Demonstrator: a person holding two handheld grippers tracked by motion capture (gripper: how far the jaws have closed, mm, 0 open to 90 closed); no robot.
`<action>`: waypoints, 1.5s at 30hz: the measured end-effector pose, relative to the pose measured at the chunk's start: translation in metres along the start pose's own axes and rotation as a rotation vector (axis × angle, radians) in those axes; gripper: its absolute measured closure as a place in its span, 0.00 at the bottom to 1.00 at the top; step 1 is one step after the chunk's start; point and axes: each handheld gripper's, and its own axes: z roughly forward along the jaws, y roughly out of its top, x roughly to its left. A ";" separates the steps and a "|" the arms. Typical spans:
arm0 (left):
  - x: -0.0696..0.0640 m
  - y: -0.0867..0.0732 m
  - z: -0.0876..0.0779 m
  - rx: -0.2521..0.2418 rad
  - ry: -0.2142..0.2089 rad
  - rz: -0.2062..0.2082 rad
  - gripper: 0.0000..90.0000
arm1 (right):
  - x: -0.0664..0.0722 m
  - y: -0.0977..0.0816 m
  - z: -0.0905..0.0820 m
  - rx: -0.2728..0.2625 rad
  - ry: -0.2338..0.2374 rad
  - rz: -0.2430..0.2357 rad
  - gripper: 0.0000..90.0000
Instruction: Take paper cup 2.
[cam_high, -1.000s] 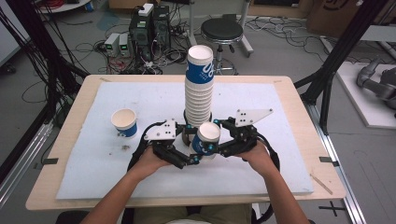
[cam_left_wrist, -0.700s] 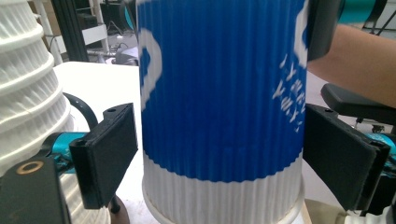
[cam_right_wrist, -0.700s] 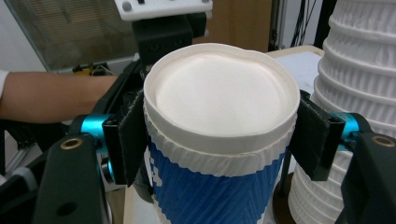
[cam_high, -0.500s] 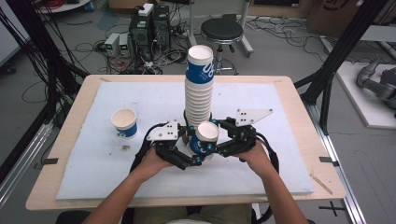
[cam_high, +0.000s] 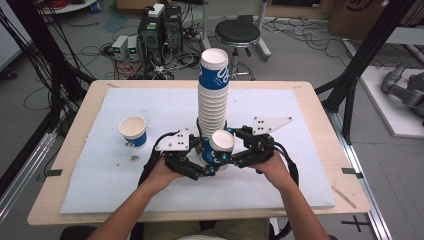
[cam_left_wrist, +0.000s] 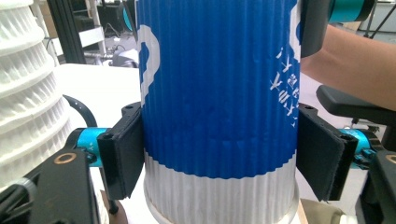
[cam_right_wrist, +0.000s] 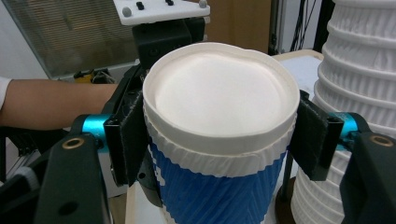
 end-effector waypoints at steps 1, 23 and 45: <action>0.000 0.000 -0.001 0.010 0.000 0.002 0.28 | 0.000 -0.001 0.001 0.000 0.001 -0.002 0.33; 0.003 0.005 -0.013 0.078 0.001 -0.011 0.29 | -0.001 0.033 0.000 0.198 0.031 -0.095 0.15; 0.001 0.006 -0.010 0.180 -0.027 0.009 0.29 | 0.000 0.057 0.035 0.531 0.107 -0.221 0.17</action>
